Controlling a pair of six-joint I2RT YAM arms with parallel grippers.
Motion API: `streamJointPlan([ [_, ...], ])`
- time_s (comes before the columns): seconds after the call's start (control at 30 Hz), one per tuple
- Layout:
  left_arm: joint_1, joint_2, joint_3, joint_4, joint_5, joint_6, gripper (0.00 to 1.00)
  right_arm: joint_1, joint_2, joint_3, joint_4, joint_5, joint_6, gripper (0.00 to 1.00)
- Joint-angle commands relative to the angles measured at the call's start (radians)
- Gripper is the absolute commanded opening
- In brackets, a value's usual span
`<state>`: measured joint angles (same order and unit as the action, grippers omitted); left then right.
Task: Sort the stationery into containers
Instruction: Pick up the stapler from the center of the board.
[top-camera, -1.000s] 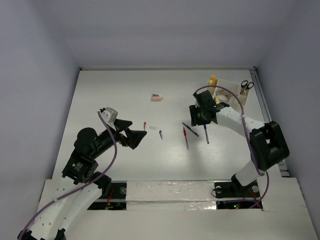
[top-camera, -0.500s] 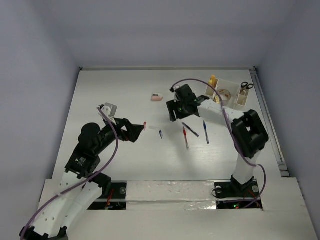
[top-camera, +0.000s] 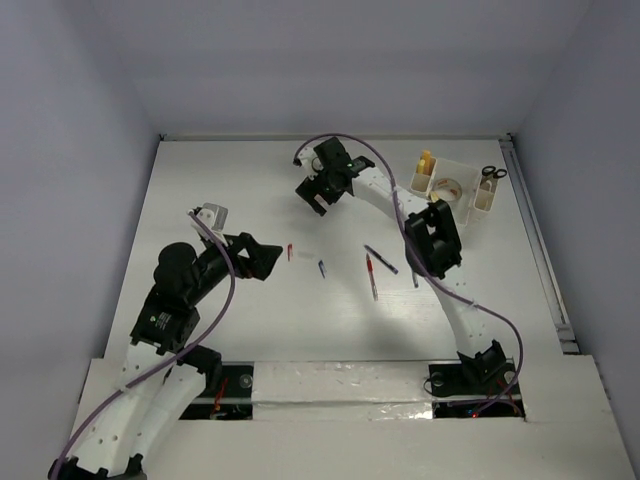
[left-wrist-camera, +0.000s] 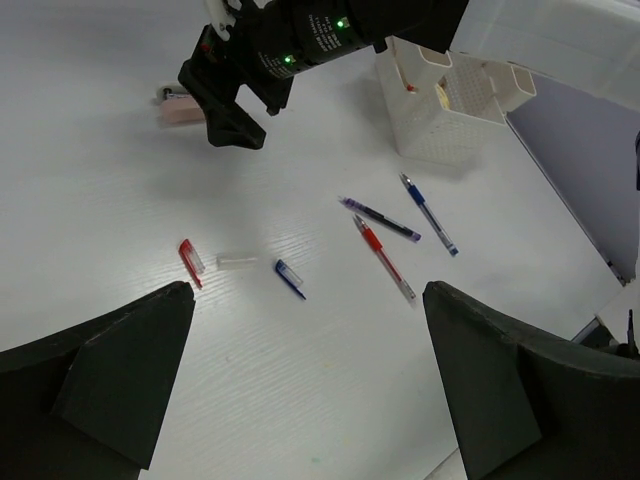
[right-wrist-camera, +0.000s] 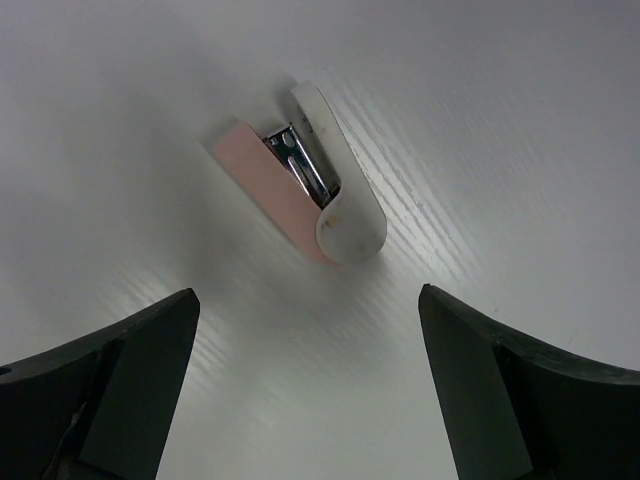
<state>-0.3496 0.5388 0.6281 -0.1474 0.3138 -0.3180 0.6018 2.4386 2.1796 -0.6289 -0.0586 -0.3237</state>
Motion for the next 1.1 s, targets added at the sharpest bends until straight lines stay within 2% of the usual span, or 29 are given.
streamJointPlan([
  [0.0, 0.03, 0.012, 0.002, 0.049, 0.051, 0.013, 0.99, 0.0, 0.043, 0.137, -0.123, 0.0, -0.194, 0.99],
  [0.2, 0.031, 0.046, 0.002, 0.051, 0.067, 0.014, 0.99, -0.019, 0.169, 0.307, -0.137, -0.09, -0.25, 1.0],
  [0.5, 0.058, 0.07, 0.007, 0.052, 0.074, 0.016, 0.99, -0.019, 0.223, 0.348, -0.042, -0.216, -0.245, 0.98],
  [0.6, 0.058, 0.073, 0.005, 0.052, 0.076, 0.016, 0.99, -0.028, 0.221, 0.358, -0.011, -0.239, -0.224, 0.93],
  [0.67, 0.058, 0.075, 0.005, 0.052, 0.077, 0.016, 0.99, -0.037, 0.221, 0.365, 0.001, -0.262, -0.215, 0.84],
  [0.77, 0.067, 0.075, 0.005, 0.052, 0.079, 0.016, 0.99, -0.037, 0.223, 0.359, 0.027, -0.27, -0.206, 0.79],
  [0.83, 0.067, 0.07, 0.007, 0.054, 0.079, 0.016, 0.99, -0.037, 0.237, 0.37, 0.028, -0.265, -0.206, 0.68],
  [0.9, 0.067, 0.069, 0.005, 0.054, 0.08, 0.016, 0.99, -0.037, 0.241, 0.37, 0.035, -0.261, -0.203, 0.64],
  [1.07, 0.067, 0.067, 0.004, 0.054, 0.084, 0.016, 0.99, -0.037, 0.241, 0.356, 0.067, -0.233, -0.195, 0.37],
])
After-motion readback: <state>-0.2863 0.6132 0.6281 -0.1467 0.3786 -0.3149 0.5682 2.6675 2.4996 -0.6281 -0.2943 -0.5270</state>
